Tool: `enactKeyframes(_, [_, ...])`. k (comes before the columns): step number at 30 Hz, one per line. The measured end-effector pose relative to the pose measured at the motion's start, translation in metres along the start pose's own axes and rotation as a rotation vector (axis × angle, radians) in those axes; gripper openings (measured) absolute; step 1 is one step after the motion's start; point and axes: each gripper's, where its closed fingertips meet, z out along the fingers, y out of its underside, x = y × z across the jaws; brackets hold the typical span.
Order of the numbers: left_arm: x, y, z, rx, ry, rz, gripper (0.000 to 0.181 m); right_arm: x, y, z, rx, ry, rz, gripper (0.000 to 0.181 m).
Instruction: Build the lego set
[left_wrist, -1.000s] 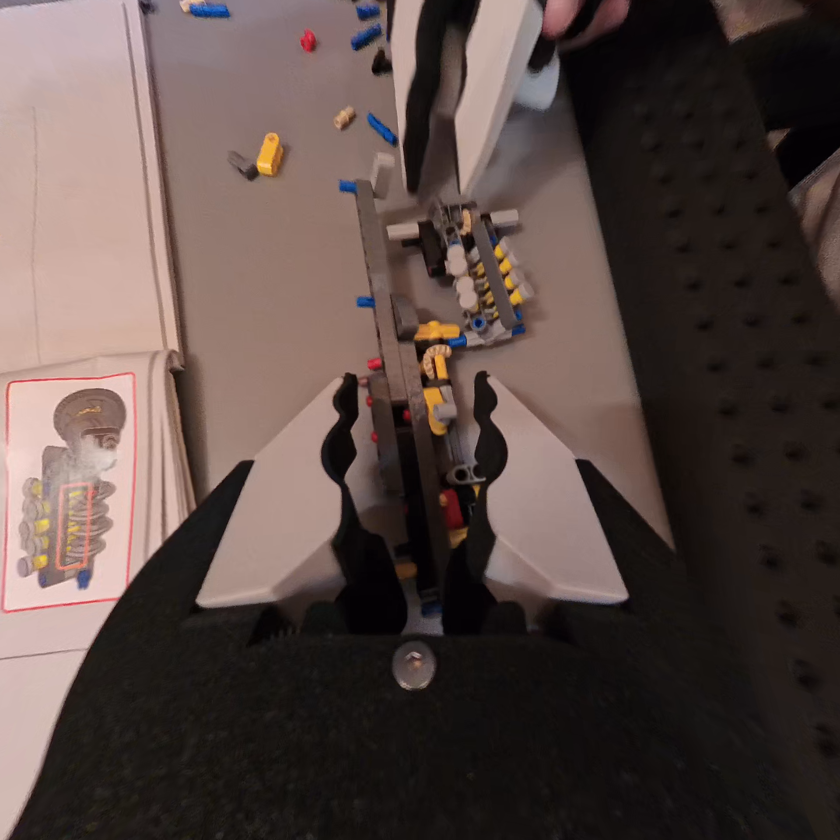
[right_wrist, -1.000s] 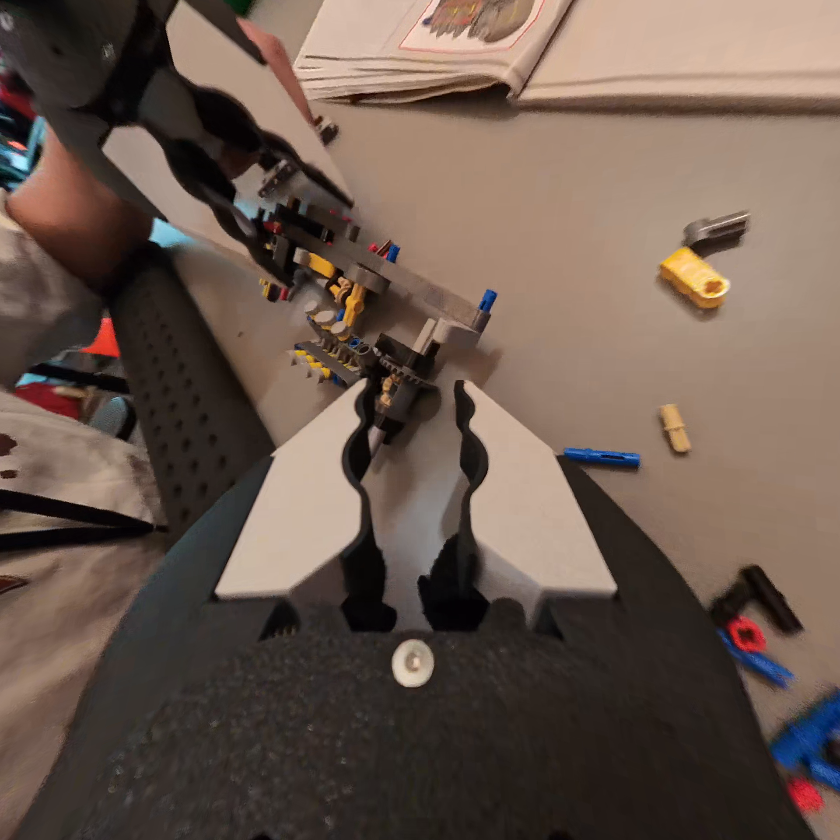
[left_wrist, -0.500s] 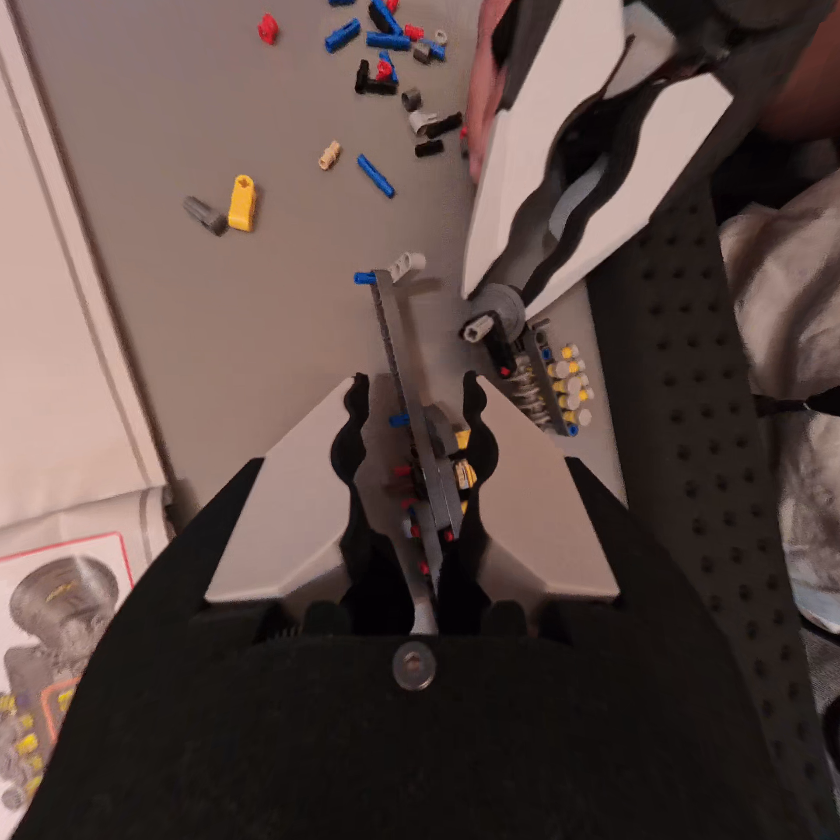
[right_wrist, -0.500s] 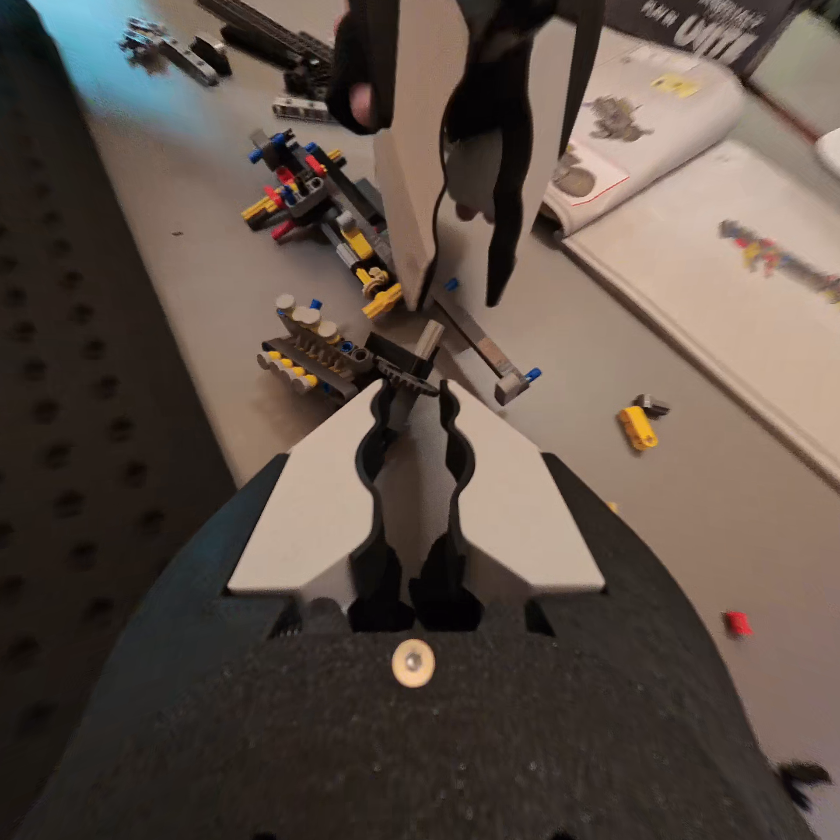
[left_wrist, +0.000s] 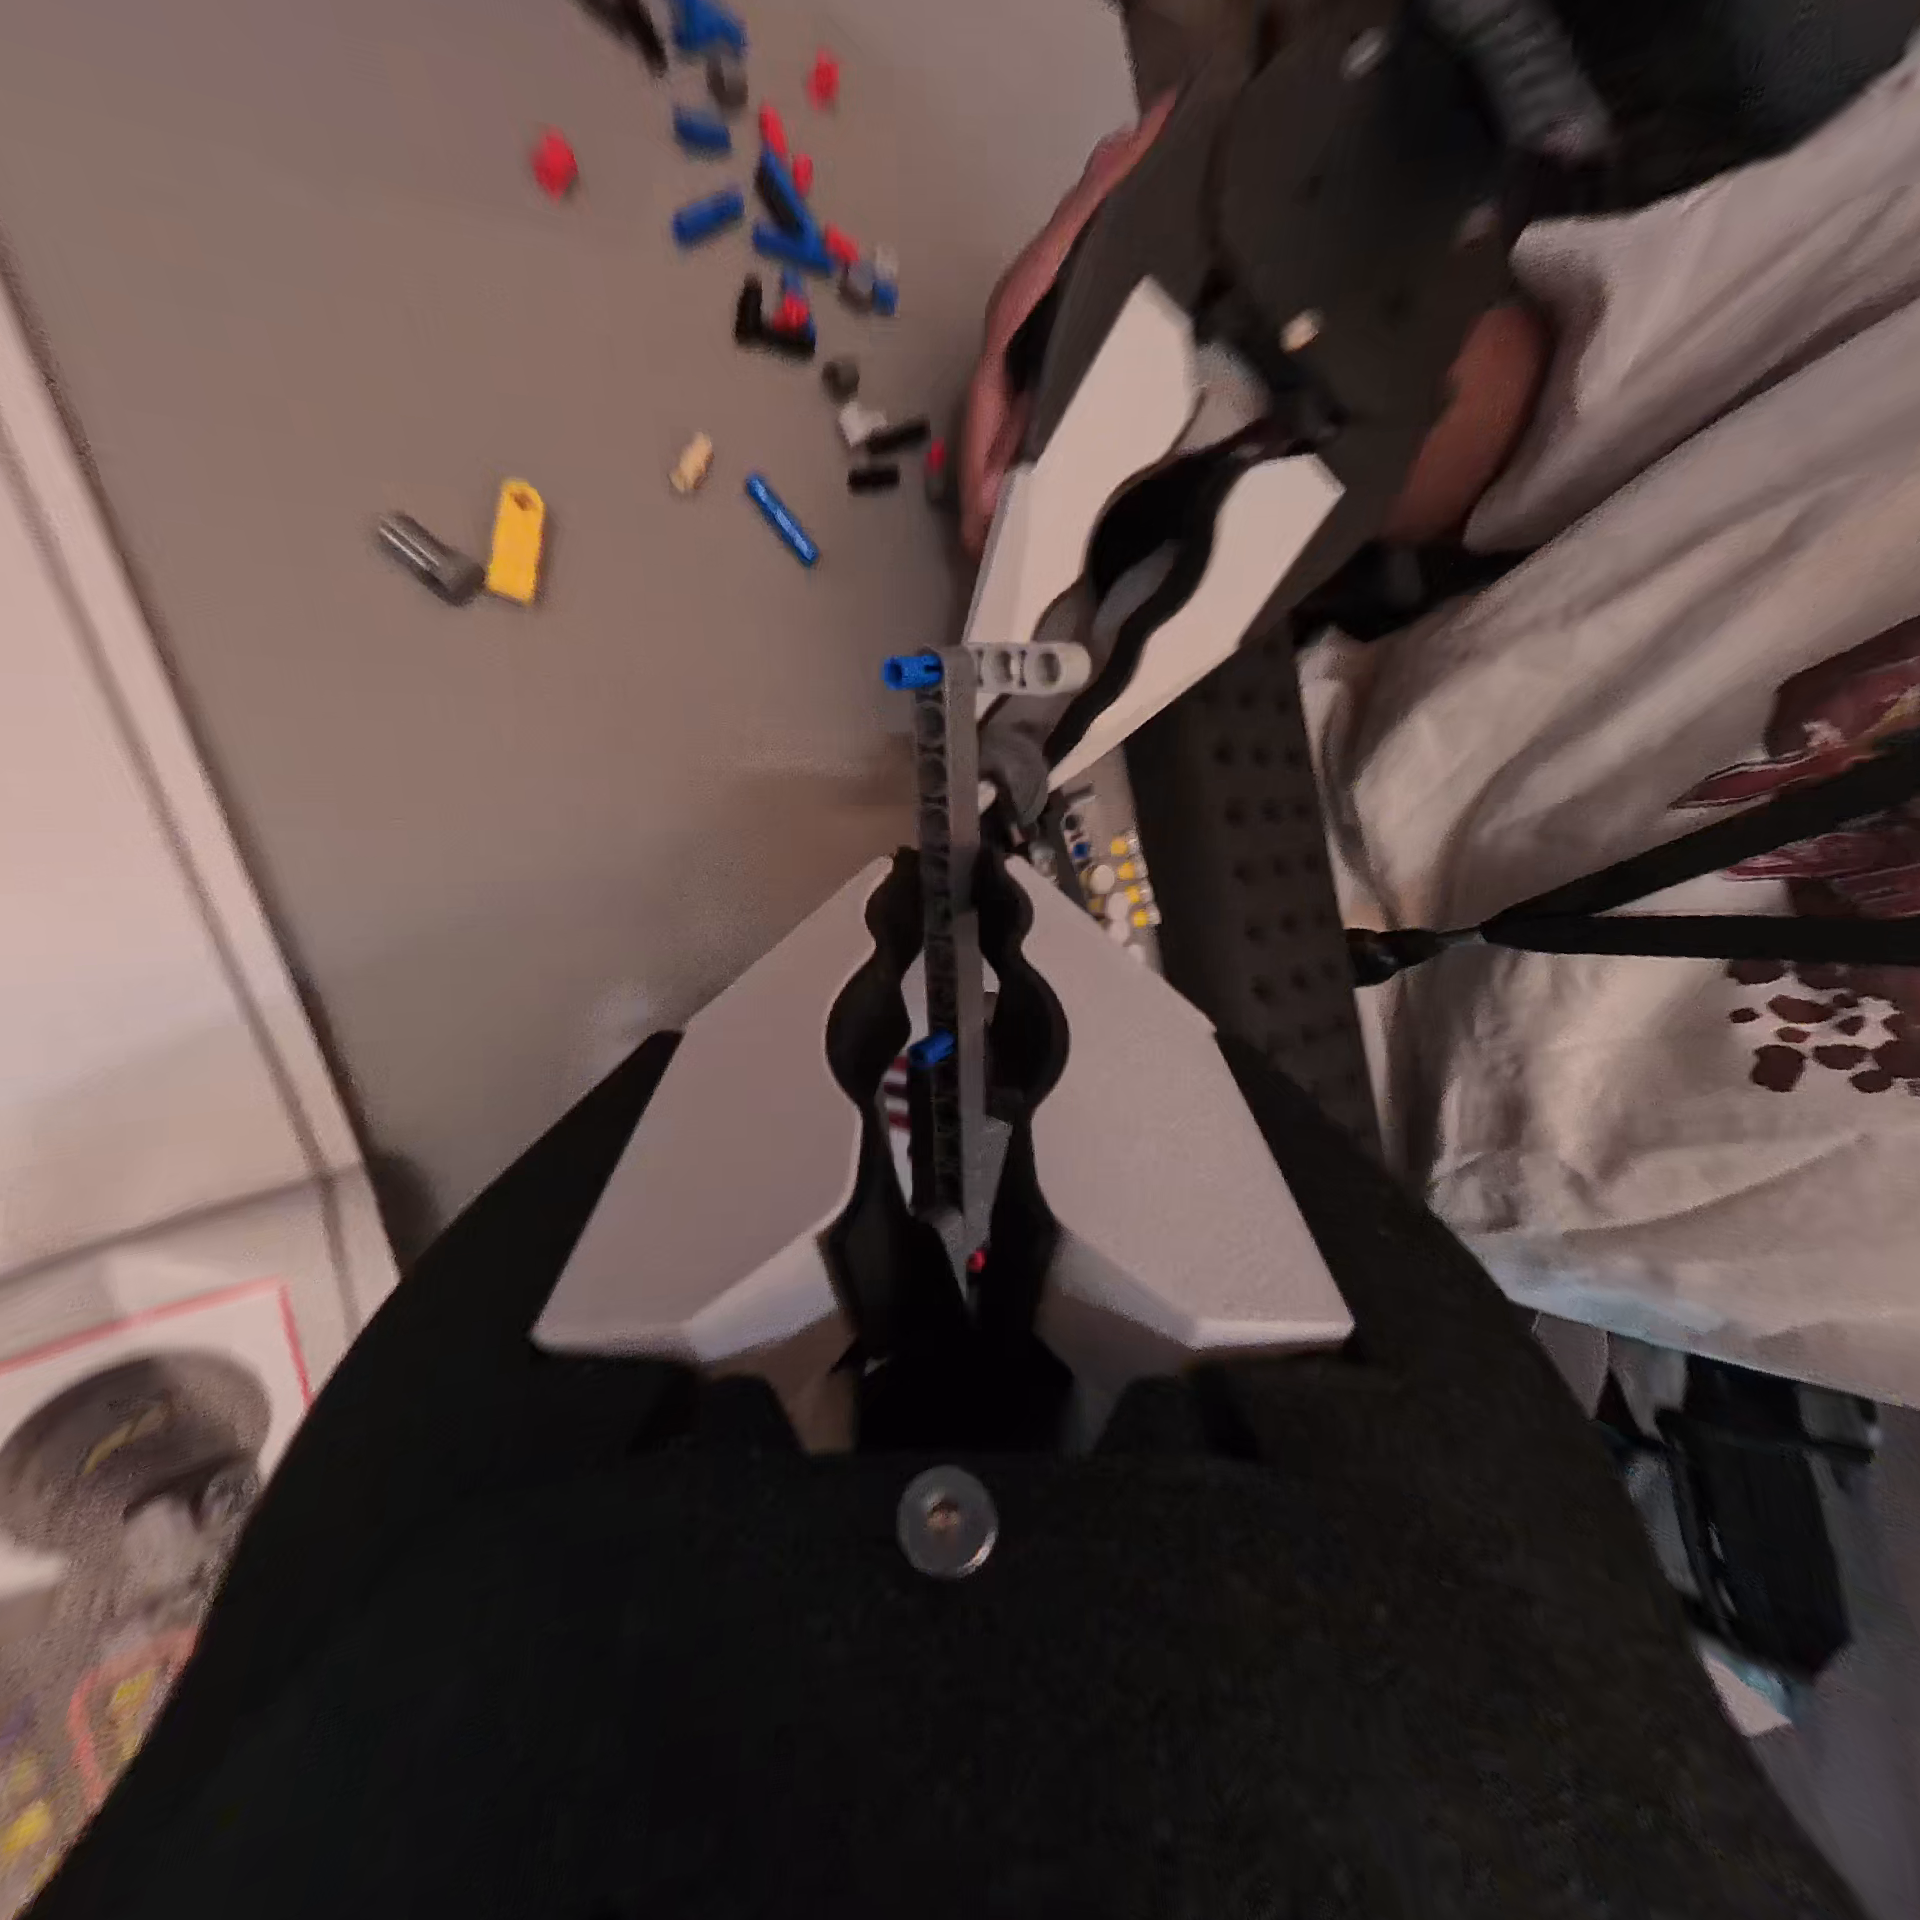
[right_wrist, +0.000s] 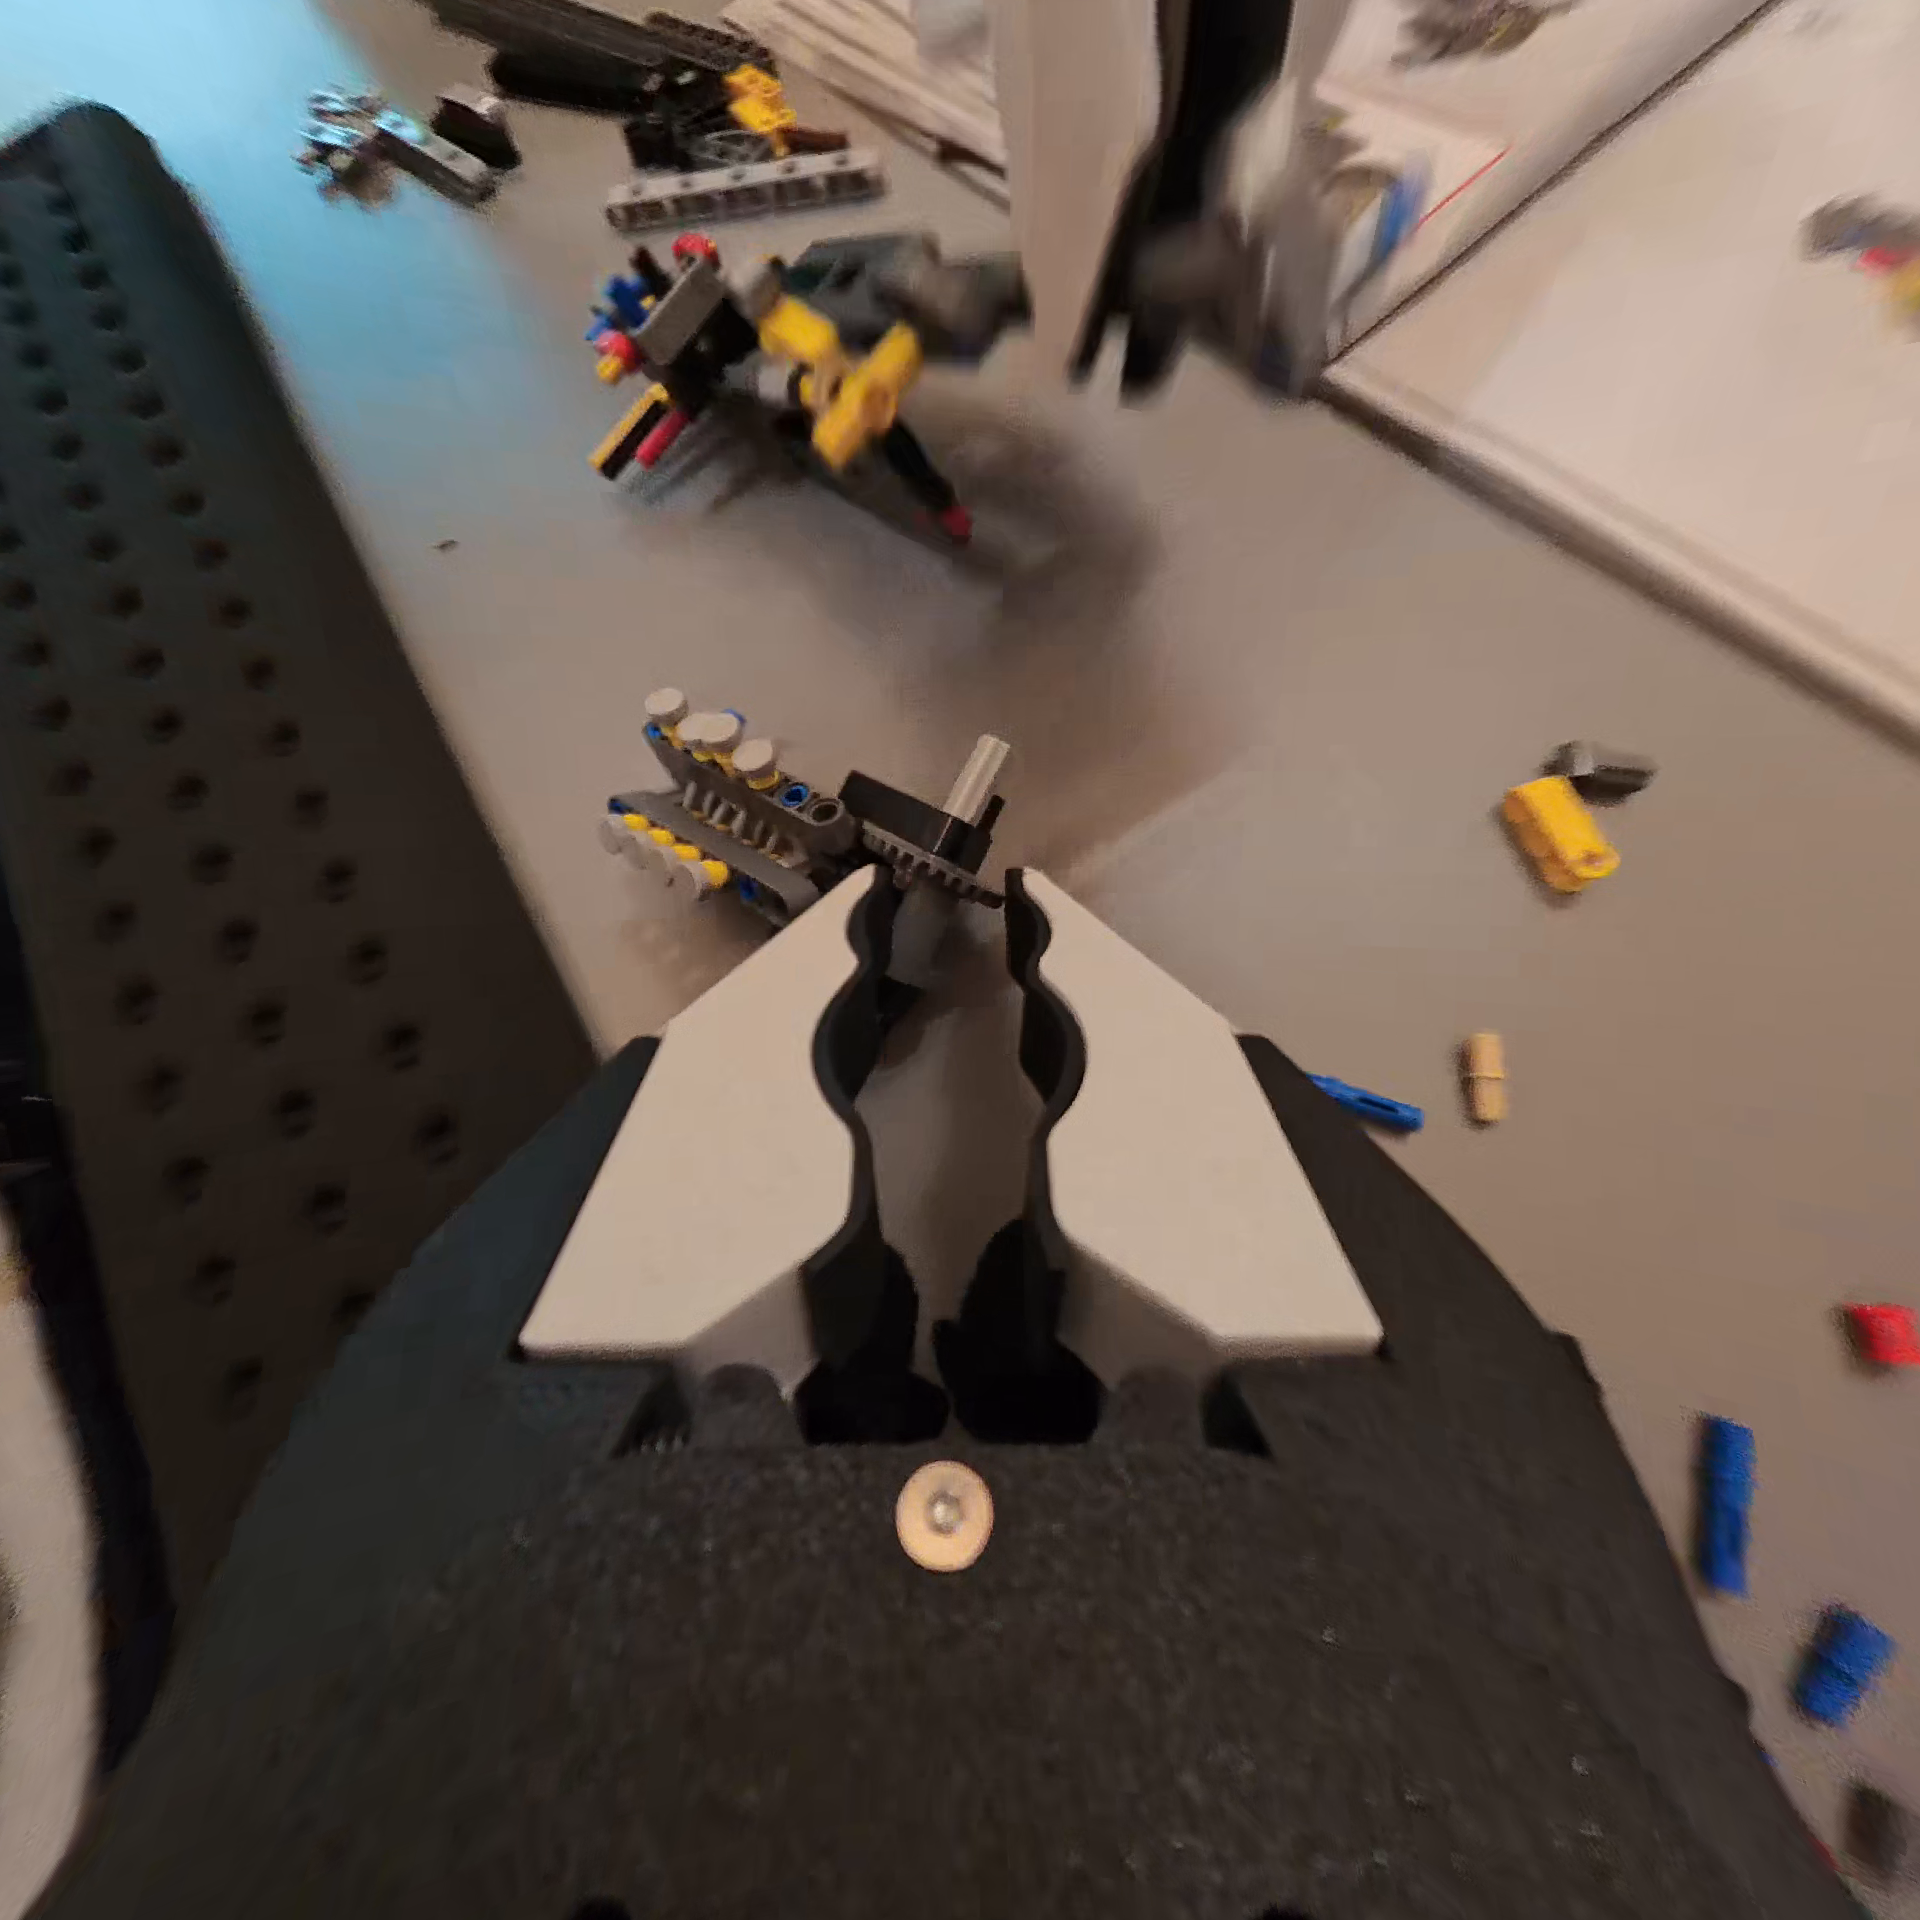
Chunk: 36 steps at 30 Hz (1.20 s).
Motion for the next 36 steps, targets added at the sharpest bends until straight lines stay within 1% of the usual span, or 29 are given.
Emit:
enactKeyframes(3, [0.021, -0.011, -0.039, 0.137, -0.038, 0.049, 0.008, -0.005, 0.0, 0.004, -0.019, -0.108, 0.06, 0.02])
enactKeyframes(6, [0.038, -0.01, -0.068, 0.232, -0.109, 0.093, 0.009, -0.007, -0.003, 0.007, -0.014, -0.163, 0.066, 0.02])
enactKeyframes(8, [0.047, -0.008, -0.083, 0.294, -0.16, 0.108, 0.008, -0.002, -0.001, 0.012, -0.023, -0.132, 0.035, 0.02])
enactKeyframes(11, [0.061, -0.004, -0.102, 0.382, -0.231, 0.15, 0.008, -0.003, -0.002, 0.016, -0.011, -0.157, 0.054, 0.021])
enactKeyframes(14, [0.078, -0.002, -0.117, 0.502, -0.254, 0.205, 0.009, -0.005, -0.002, 0.015, -0.014, -0.171, 0.071, 0.026])
enactKeyframes(16, [0.09, -0.002, -0.128, 0.6, -0.251, 0.251, 0.008, -0.007, -0.008, 0.007, 0.0, -0.163, 0.052, 0.028])
enactKeyframes(19, [0.107, -0.001, -0.143, 0.774, -0.218, 0.328, 0.008, -0.015, -0.041, -0.011, 0.141, -0.193, 0.036, 0.029])
enactKeyframes(23, [0.11, 0.008, -0.149, 0.906, -0.176, 0.329, 0.008, -0.02, -0.101, -0.025, 0.365, -0.256, 0.053, 0.029])
enactKeyframes(24, [0.11, 0.01, -0.15, 0.933, -0.162, 0.323, 0.008, -0.02, -0.109, -0.023, 0.388, -0.261, 0.043, 0.029])
enactKeyframes(26, [0.107, 0.013, -0.149, 0.965, -0.159, 0.316, 0.008, -0.014, -0.116, -0.017, 0.414, -0.241, 0.025, 0.028])
enactKeyframes(28, [0.106, 0.017, -0.145, 0.971, -0.167, 0.312, 0.008, -0.006, -0.109, -0.013, 0.395, -0.236, 0.066, 0.028])
enactKeyframes(29, [0.104, 0.019, -0.144, 0.972, -0.182, 0.309, 0.008, 0.0, -0.1, -0.013, 0.363, -0.215, 0.083, 0.028])
enactKeyframes(30, [0.101, 0.021, -0.143, 0.972, -0.203, 0.3, 0.008, 0.005, -0.087, -0.014, 0.318, -0.181, 0.087, 0.027])
enactKeyframes(33, [0.088, 0.023, -0.142, 0.963, -0.257, 0.266, 0.008, 0.018, -0.029, -0.025, 0.124, -0.034, 0.069, 0.025])
enactKeyframes(35, [0.082, 0.023, -0.141, 0.96, -0.27, 0.245, 0.008, 0.003, 0.004, -0.029, -0.002, -0.07, 0.12, 0.026])
enactKeyframes(36, [0.079, 0.023, -0.141, 0.958, -0.278, 0.236, 0.008, -0.002, 0.013, -0.029, -0.038, -0.077, 0.146, 0.027])
